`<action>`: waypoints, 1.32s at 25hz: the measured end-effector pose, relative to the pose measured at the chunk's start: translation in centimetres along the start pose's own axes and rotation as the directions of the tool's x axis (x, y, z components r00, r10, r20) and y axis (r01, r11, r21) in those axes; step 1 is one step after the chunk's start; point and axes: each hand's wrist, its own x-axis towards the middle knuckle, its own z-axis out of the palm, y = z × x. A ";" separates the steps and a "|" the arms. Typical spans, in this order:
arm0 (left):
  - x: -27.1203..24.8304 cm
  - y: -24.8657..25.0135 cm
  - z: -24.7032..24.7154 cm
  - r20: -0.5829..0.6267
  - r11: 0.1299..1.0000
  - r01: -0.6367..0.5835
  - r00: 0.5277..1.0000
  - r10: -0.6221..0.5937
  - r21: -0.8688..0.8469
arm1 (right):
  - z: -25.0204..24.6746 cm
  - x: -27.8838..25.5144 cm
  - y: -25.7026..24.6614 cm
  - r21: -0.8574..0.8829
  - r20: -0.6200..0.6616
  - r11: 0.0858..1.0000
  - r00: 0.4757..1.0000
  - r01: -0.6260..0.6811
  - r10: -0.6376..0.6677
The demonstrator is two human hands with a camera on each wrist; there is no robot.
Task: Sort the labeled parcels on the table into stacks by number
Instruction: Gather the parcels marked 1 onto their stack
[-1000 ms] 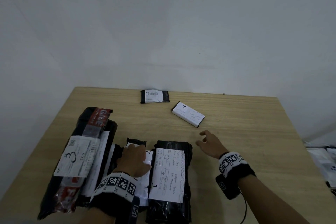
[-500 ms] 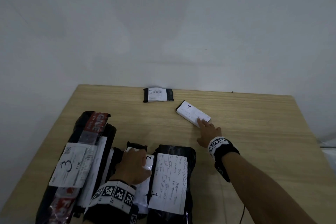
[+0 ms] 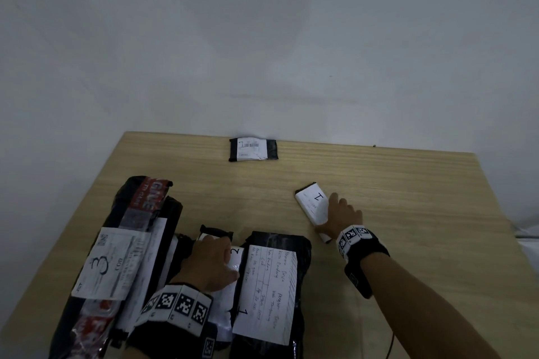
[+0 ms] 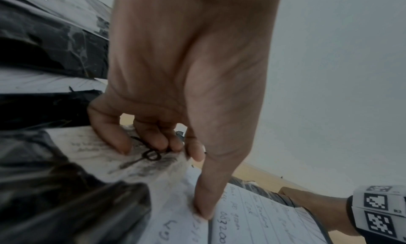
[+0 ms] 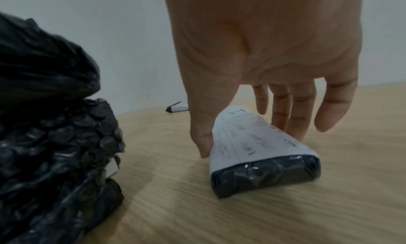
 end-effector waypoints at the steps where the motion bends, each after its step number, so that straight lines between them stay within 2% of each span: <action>1: 0.0 -0.5 -0.2 0.003 1.000 0.016 1.000 -0.016 0.004 | 0.5 0.2 -0.4 0.041 0.043 0.999 0.999 -0.024 0.022; 5: 0.1 -2.6 -0.4 0.021 0.996 0.092 0.995 -0.093 0.009 | 3.7 1.0 -1.2 0.208 0.222 0.969 0.972 -0.131 0.083; 10: 0.8 -4.5 0.1 0.098 0.979 0.204 0.974 -0.205 0.022 | 4.1 2.2 -2.4 0.351 0.313 0.933 0.949 -0.082 -0.034; 12: 1.4 -5.2 0.0 0.119 0.968 0.249 0.961 -0.250 0.023 | 2.4 2.5 -3.9 0.504 0.274 0.861 0.958 -0.071 -0.081; 15: 2.4 -6.4 -0.3 0.131 0.951 0.308 0.943 -0.307 0.013 | -0.7 1.8 -7.0 0.724 0.255 0.688 0.946 -0.051 -0.198; 17: 2.9 -7.2 -0.5 0.143 0.942 0.335 0.932 -0.333 0.004 | -2.7 0.5 -8.9 0.789 0.248 0.614 0.904 0.019 -0.347; 21: 3.6 -8.7 -2.0 0.125 0.921 0.389 0.913 -0.387 0.016 | -4.6 -2.3 -13.2 0.838 0.269 0.526 0.729 0.145 -0.629; 24: 4.0 -9.1 -3.2 0.124 0.911 0.412 0.903 -0.412 0.022 | -2.3 -4.4 -14.9 0.780 0.356 0.572 0.572 0.255 -0.739; 26: 4.1 -8.6 -3.2 0.136 0.911 0.412 0.901 -0.412 0.031 | -0.6 -5.1 -14.4 0.721 0.408 0.604 0.497 0.339 -0.766; 28: 4.4 -7.7 -2.9 0.139 0.917 0.397 0.906 -0.400 0.046 | -0.5 -5.0 -13.5 0.683 0.434 0.632 0.492 0.367 -0.755; 31: 5.0 -6.2 -3.0 0.123 0.929 0.364 0.921 -0.370 0.067 | -1.1 -4.6 -12.6 0.617 0.449 0.680 0.533 0.396 -0.717; 33: 4.7 -5.7 -3.0 0.121 0.933 0.345 0.926 -0.356 0.103 | -1.4 -5.2 -12.3 0.551 0.467 0.706 0.538 0.444 -0.702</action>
